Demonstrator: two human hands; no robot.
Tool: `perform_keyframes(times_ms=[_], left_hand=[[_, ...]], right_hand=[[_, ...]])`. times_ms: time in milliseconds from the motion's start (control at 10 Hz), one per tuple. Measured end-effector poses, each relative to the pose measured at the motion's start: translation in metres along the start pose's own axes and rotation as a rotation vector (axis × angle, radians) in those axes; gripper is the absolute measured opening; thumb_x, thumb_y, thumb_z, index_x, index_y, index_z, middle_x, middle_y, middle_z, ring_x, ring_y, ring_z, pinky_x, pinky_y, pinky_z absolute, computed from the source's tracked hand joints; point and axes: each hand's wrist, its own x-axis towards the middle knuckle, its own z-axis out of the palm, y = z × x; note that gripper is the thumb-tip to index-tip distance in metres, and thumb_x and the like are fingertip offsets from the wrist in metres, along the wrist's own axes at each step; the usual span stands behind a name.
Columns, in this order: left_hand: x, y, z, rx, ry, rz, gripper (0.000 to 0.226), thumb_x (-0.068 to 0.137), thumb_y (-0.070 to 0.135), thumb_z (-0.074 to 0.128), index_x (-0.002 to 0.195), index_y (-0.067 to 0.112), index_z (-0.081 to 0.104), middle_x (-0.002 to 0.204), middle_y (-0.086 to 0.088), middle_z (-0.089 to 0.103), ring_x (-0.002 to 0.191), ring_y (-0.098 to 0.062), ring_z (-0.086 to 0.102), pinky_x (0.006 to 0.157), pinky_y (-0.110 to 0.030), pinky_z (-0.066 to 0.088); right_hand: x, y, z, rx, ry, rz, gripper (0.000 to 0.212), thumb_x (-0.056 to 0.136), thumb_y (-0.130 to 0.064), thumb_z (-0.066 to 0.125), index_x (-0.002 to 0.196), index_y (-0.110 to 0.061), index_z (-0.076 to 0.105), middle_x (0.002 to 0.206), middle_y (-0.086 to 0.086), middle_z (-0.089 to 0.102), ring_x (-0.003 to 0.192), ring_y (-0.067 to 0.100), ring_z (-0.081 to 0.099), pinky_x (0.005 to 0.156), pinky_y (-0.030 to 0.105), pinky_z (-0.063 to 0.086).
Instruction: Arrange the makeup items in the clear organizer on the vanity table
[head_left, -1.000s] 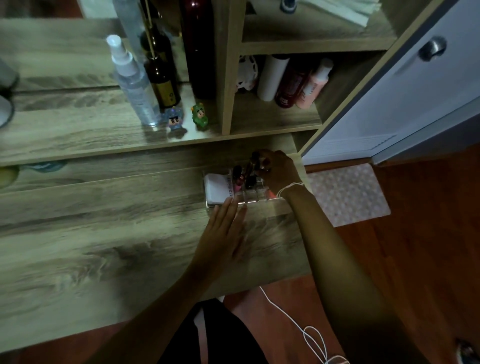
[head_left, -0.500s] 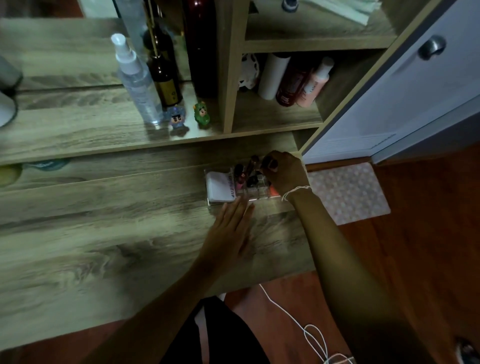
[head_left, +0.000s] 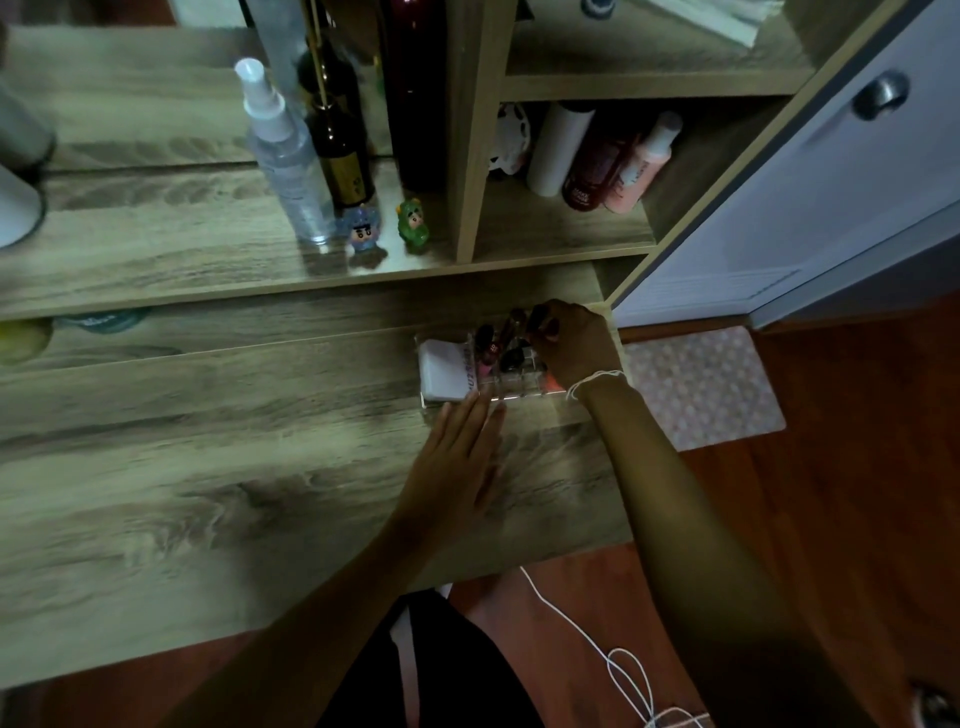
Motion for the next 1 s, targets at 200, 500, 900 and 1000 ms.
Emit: perform_keyframes(times_ms=[200, 500, 900, 1000], left_hand=[[0.002, 0.002, -0.002, -0.005, 0.006, 0.009, 0.065, 0.088, 0.026, 0.065, 0.14, -0.003, 0.041, 0.147, -0.024, 0.04, 0.138, -0.039, 0.036, 0.112, -0.053, 0.023], [0.002, 0.0, 0.004, -0.001, -0.004, 0.019, 0.067, 0.088, 0.027, 0.065, 0.143, -0.001, 0.037, 0.149, -0.022, 0.038, 0.14, -0.036, 0.033, 0.115, -0.05, 0.019], [-0.003, 0.002, -0.003, -0.003, 0.029, 0.023, 0.067, 0.088, 0.025, 0.066, 0.142, -0.002, 0.038, 0.149, -0.022, 0.038, 0.14, -0.036, 0.033, 0.115, -0.049, 0.018], [-0.003, 0.002, 0.002, 0.013, 0.055, 0.029, 0.068, 0.087, 0.025, 0.067, 0.143, -0.002, 0.038, 0.149, -0.022, 0.038, 0.139, -0.036, 0.033, 0.115, -0.049, 0.017]], right_hand=[[0.0, -0.002, -0.002, 0.026, -0.009, 0.025, 0.026, 0.089, -0.027, 0.063, 0.107, -0.009, 0.064, 0.107, 0.018, 0.07, 0.096, 0.032, 0.066, 0.087, 0.042, 0.054], [-0.002, -0.004, -0.005, 0.034, -0.017, 0.035, 0.026, 0.084, -0.025, 0.068, 0.104, -0.01, 0.064, 0.105, 0.016, 0.07, 0.096, 0.031, 0.066, 0.087, 0.041, 0.054], [-0.008, -0.004, -0.015, 0.017, 0.013, 0.001, 0.025, 0.083, -0.012, 0.066, 0.107, -0.006, 0.064, 0.105, 0.02, 0.07, 0.097, 0.034, 0.065, 0.086, 0.04, 0.053], [-0.005, -0.006, -0.013, 0.01, 0.021, 0.029, 0.024, 0.083, -0.012, 0.065, 0.107, -0.006, 0.063, 0.104, 0.02, 0.069, 0.096, 0.034, 0.065, 0.084, 0.037, 0.052]])
